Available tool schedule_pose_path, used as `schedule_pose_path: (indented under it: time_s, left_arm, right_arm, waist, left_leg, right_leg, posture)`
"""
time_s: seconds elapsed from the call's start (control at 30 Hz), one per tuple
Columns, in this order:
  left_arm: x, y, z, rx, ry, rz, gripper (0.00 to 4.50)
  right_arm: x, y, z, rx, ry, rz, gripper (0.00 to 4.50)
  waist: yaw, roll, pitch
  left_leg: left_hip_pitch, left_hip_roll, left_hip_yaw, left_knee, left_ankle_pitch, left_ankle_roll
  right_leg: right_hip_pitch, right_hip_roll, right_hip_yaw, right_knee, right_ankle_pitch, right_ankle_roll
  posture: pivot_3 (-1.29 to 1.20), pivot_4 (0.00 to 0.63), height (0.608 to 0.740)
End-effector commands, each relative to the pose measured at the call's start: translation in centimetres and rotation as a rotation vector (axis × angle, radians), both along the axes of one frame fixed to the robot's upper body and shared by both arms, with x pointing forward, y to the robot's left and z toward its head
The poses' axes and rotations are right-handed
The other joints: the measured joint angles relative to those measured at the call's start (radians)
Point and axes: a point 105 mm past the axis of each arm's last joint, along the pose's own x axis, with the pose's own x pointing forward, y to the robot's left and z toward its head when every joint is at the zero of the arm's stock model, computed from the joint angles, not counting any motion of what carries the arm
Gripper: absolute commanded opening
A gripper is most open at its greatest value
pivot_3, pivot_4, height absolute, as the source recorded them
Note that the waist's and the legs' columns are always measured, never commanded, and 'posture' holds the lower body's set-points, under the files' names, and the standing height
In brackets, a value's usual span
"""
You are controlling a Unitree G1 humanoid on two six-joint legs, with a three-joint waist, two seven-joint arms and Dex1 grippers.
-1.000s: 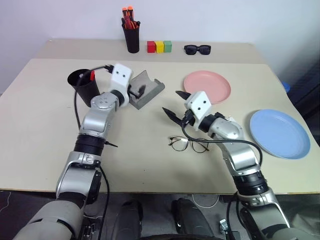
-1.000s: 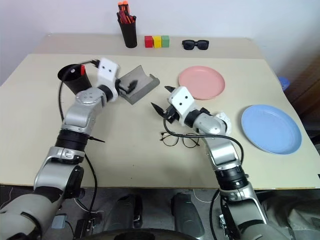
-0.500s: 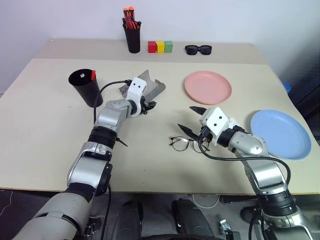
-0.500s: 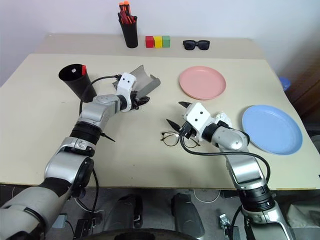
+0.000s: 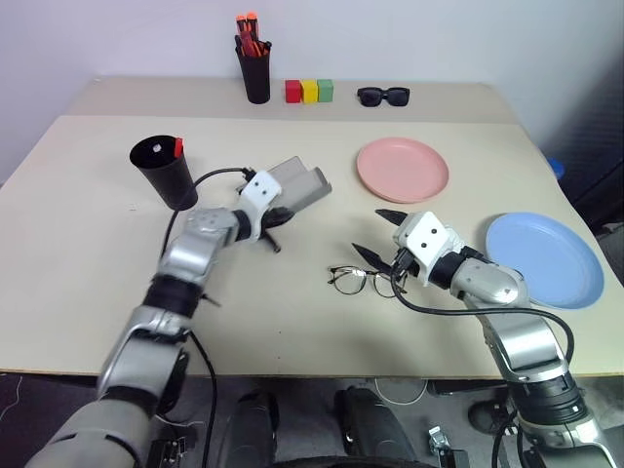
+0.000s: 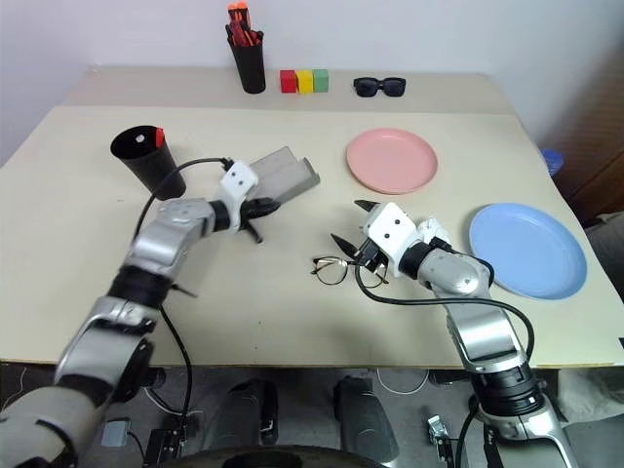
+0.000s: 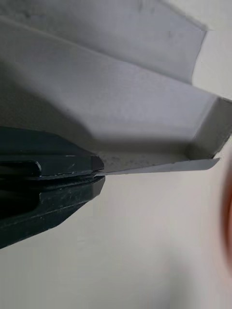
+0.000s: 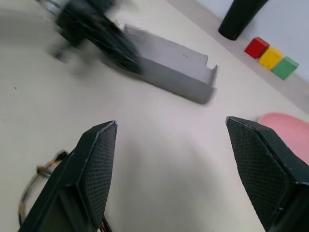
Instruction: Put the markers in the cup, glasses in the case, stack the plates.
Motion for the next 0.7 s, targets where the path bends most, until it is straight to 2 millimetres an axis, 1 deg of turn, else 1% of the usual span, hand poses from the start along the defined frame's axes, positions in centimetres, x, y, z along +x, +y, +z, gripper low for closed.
schedule_pose_path:
  time_s: [0.03, 0.13, 0.23, 0.37, 0.43, 0.57, 0.67, 0.7]
  left_arm:
    - [-3.9, -0.4, 1.3, 0.090, -0.089, -0.263, 0.03]
    - [-5.8, 0.8, 1.2, 0.117, -0.039, -0.329, 0.03]
    - [-6.6, 1.3, 1.5, 0.114, -0.015, -0.366, 0.03]
    - [-6.7, 1.7, 1.6, 0.147, 0.003, -0.391, 0.03]
    - [-6.6, 2.1, 1.2, 0.182, 0.015, -0.399, 0.03]
    - [-6.1, 2.6, 0.5, 0.236, 0.023, -0.398, 0.03]
    - [-5.5, 2.5, 0.7, 0.220, 0.014, -0.380, 0.86]
    - [-5.2, 2.5, 0.8, 0.229, -0.011, -0.374, 1.31]
  right_arm:
    - [-0.1, -0.4, 1.4, -0.002, -0.044, 0.006, 3.67]
    - [-0.1, -0.6, 1.4, -0.008, -0.038, 0.014, 3.67]
    - [0.0, -0.6, 1.4, -0.012, -0.033, 0.023, 3.67]
    - [-0.2, -0.2, 1.3, -0.015, -0.002, 0.060, 3.67]
    - [-0.3, -0.1, 1.2, -0.023, 0.012, 0.080, 3.67]
    - [-0.6, 0.1, 1.3, -0.043, 0.021, 0.105, 3.67]
    - [-0.7, 0.2, 1.4, -0.046, 0.022, 0.110, 3.67]
    - [-0.8, 0.3, 1.3, -0.057, 0.023, 0.114, 3.67]
  waist:
    - [0.004, 0.000, 0.000]
    - [0.013, 0.000, 0.000]
    - [0.014, 0.000, 0.000]
    - [0.006, 0.000, 0.000]
    - [0.004, 0.000, 0.000]
    - [0.005, 0.000, 0.000]
    - [0.009, 0.000, 0.000]
    - [0.009, 0.000, 0.000]
  left_leg:
    - [0.000, 0.000, 0.000, 0.000, 0.000, 0.000]
    - [0.000, 0.000, 0.000, 0.001, 0.000, 0.000]
    - [0.000, 0.000, 0.000, 0.003, 0.000, 0.001]
    - [0.000, 0.000, 0.000, 0.003, 0.000, 0.001]
    - [0.000, 0.000, 0.000, 0.002, 0.000, 0.001]
    - [0.000, 0.000, 0.000, 0.002, 0.000, 0.001]
    - [0.000, 0.000, 0.000, 0.002, 0.000, 0.001]
    - [0.000, 0.000, 0.000, 0.002, 0.000, 0.001]
  right_leg:
    - [0.000, 0.000, 0.000, 0.000, 0.000, 0.000]
    - [0.001, -0.001, 0.000, 0.000, 0.000, 0.000]
    - [0.002, -0.001, 0.000, 0.000, -0.002, -0.003]
    - [0.002, -0.001, 0.000, 0.000, -0.002, -0.003]
    - [0.001, 0.000, 0.000, 0.000, 0.000, -0.001]
    - [0.001, 0.000, 0.000, 0.000, 0.000, -0.001]
    - [0.001, 0.000, 0.000, 0.000, 0.000, -0.001]
    - [0.001, 0.000, 0.000, 0.000, 0.000, -0.001]
  posture:
    - [0.00, 0.150, 0.725]
    - [0.00, 0.150, 0.725]
    - [0.00, 0.150, 0.725]
    - [0.00, 0.150, 0.725]
    - [0.00, 0.150, 0.725]
    - [0.00, 0.150, 0.725]
    - [0.00, 0.150, 0.725]
    - [0.00, 0.150, 0.725]
